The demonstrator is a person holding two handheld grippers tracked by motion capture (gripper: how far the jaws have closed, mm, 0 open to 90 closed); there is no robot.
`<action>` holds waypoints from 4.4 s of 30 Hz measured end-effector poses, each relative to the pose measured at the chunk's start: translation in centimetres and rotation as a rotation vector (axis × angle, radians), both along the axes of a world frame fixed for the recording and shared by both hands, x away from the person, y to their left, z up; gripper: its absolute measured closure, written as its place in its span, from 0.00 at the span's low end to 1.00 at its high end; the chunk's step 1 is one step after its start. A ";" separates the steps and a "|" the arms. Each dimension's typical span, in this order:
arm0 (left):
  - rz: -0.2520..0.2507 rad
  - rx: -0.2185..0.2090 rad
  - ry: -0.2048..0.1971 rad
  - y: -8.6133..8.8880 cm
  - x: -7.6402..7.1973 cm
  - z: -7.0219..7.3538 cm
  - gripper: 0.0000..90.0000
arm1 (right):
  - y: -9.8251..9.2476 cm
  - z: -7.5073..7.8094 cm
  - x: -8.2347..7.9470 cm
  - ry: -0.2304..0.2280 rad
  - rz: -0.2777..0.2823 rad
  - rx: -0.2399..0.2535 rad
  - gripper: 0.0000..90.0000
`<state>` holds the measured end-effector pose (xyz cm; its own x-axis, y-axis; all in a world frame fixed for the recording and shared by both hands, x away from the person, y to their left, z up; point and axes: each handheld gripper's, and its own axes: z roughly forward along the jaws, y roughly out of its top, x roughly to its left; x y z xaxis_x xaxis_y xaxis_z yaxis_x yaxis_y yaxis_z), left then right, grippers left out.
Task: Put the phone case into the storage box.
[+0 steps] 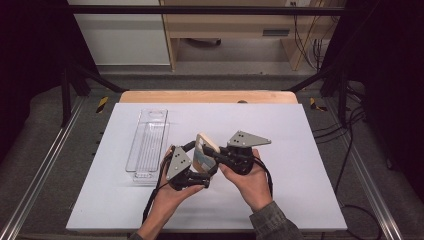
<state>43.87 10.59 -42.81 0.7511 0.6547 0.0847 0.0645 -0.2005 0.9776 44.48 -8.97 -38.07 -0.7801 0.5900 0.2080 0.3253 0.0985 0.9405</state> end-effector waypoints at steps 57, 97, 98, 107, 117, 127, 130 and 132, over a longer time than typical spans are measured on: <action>0.057 -0.070 0.002 3.4 -1.6 1.6 0.12 | -2.2 4.2 -0.6 -0.125 -0.187 0.014 0.09; 0.149 -0.148 -0.057 6.8 -1.8 5.0 0.12 | -7.2 -1.5 0.6 -0.071 -0.319 -0.041 0.04; 0.154 -0.152 -0.059 7.0 -1.8 5.1 0.12 | -7.3 -1.6 0.6 -0.074 -0.324 -0.040 0.04; 0.186 -0.183 -0.073 8.4 -1.7 6.0 0.12 | -7.7 -2.5 0.4 -0.081 -0.335 -0.040 0.04; 0.239 -0.204 -0.096 10.4 -1.5 7.0 0.12 | -8.2 -3.8 0.1 -0.083 -0.344 -0.052 0.05; 0.276 -0.216 -0.096 11.9 -1.3 7.3 0.12 | -9.2 -5.4 -0.4 -0.094 -0.361 -0.073 0.05; 0.283 -0.209 -0.096 11.9 -1.2 7.3 0.12 | -9.5 -5.8 -0.5 -0.094 -0.362 -0.075 0.05; 0.293 -0.206 -0.097 11.9 -1.2 7.2 0.12 | -9.9 -6.1 -0.6 -0.098 -0.364 -0.085 0.05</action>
<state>42.71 22.51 -35.56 0.5238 0.8518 -0.0092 -0.0052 0.0140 0.9999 43.86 -18.86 -44.15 -0.5303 0.8439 0.0815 0.2627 0.0721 0.9622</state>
